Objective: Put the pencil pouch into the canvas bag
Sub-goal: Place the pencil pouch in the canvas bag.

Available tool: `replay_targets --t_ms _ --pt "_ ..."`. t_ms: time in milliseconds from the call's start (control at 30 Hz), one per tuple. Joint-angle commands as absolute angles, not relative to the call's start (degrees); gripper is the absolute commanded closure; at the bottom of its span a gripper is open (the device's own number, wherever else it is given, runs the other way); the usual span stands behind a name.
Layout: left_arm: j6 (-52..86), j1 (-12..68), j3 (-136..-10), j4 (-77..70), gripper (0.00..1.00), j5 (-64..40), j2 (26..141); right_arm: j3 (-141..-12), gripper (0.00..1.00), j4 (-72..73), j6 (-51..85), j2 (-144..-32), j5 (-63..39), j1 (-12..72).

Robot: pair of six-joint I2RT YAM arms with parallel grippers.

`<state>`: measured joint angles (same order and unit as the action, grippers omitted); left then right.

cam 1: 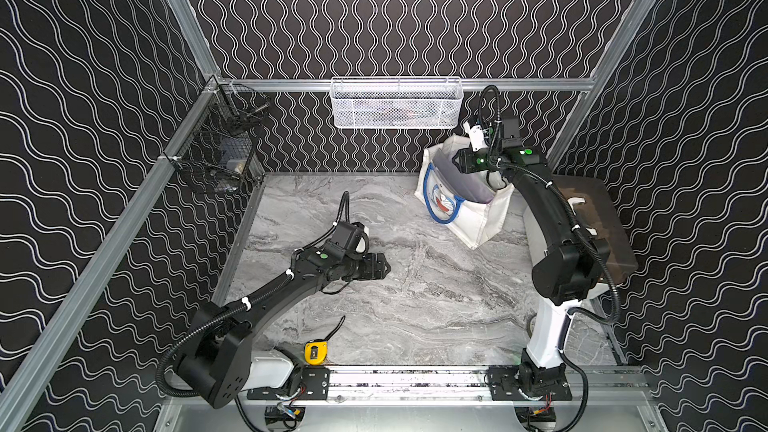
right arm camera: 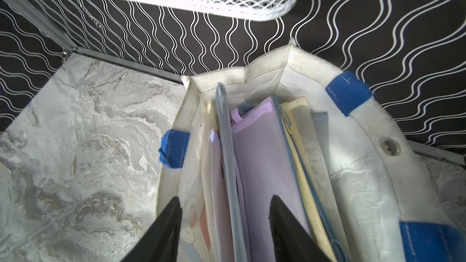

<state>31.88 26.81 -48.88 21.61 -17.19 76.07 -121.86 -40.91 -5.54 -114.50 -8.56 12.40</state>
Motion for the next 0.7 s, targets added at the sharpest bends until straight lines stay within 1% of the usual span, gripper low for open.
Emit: replay_targets --t_ms 0,167,300,433,533,567,600,633,667 --pt "32.7 26.8 -48.6 19.8 0.15 -17.1 75.2 -121.7 0.43 -41.6 -3.9 -115.6 -6.6 12.2" --pt "31.4 26.8 -49.6 21.0 0.15 -17.0 75.5 -120.9 0.46 -41.4 -2.2 -118.6 -6.9 11.4" --pt "29.7 26.8 -52.1 23.3 0.15 -16.5 75.8 -121.4 0.46 -42.2 -1.5 -119.0 -7.4 11.2" --pt "27.6 26.8 -53.7 25.6 0.12 -13.8 74.0 -128.0 0.44 -46.2 -1.6 -116.7 -6.5 11.2" --pt "24.4 26.7 -56.4 30.1 0.06 -6.9 72.2 -129.0 0.31 -47.9 -1.1 -110.4 -6.6 11.2" --pt "23.3 26.7 -57.3 31.6 0.03 -3.8 71.6 -126.8 0.20 -47.6 -0.7 -107.1 -6.2 11.2" --pt "22.4 26.7 -57.9 32.6 0.01 -0.8 70.9 -122.9 0.03 -46.5 0.0 -103.5 -5.5 11.2" --pt "21.9 26.7 -57.9 32.9 0.01 1.6 69.9 -118.7 0.00 -44.9 0.6 -99.6 -4.8 11.2" --pt "21.5 26.6 -57.5 32.7 0.01 3.9 68.5 -112.5 0.00 -42.6 1.3 -94.7 -3.6 11.2"
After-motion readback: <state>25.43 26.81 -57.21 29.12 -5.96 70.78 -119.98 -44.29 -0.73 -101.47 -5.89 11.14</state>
